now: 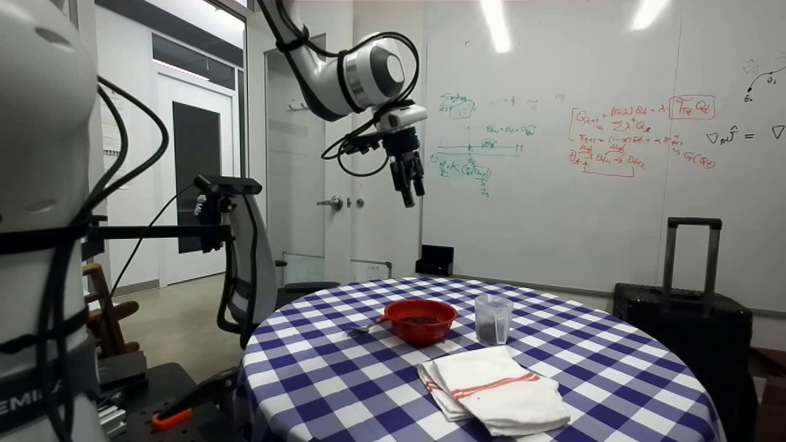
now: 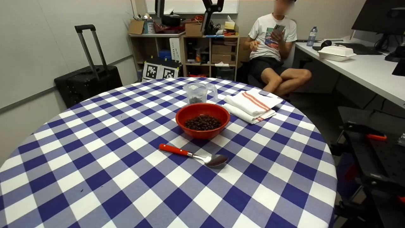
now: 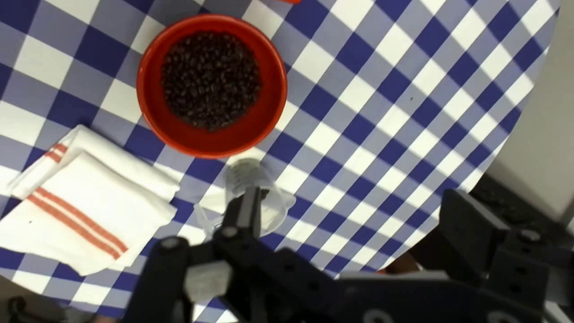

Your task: Pour some of the contents in the clear jug into the red bowl

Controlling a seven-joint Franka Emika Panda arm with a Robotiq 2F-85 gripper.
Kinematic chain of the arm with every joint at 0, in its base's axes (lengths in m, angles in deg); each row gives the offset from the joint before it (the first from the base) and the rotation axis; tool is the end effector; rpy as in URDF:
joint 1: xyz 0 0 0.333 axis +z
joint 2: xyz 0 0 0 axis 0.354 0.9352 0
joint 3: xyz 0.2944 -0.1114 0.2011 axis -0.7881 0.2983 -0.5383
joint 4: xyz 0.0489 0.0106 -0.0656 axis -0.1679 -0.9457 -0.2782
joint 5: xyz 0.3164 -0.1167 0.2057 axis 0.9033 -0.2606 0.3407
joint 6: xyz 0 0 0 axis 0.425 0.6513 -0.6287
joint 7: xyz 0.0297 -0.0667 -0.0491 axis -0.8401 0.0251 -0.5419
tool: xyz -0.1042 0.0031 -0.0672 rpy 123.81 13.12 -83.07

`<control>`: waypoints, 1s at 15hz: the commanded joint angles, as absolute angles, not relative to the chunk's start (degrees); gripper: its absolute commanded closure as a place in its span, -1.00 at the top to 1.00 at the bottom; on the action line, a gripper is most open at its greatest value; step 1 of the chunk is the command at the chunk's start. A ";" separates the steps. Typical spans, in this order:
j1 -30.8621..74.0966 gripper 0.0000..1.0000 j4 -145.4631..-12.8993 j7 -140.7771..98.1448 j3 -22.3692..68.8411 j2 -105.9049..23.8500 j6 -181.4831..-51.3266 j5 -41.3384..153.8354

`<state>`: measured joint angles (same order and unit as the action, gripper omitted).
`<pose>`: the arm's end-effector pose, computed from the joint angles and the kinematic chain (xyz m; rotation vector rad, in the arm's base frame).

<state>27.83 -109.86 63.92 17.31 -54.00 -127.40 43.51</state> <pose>0.5801 0.0930 0.4482 -2.4403 1.6869 -0.5358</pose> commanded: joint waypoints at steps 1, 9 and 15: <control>27.60 1.00 -112.29 49.17 14.55 -56.11 -129.60 53.33; 26.37 1.00 -110.27 16.35 13.19 -55.54 -116.10 74.57; 21.84 1.00 -107.81 6.17 18.28 -57.62 -91.31 63.14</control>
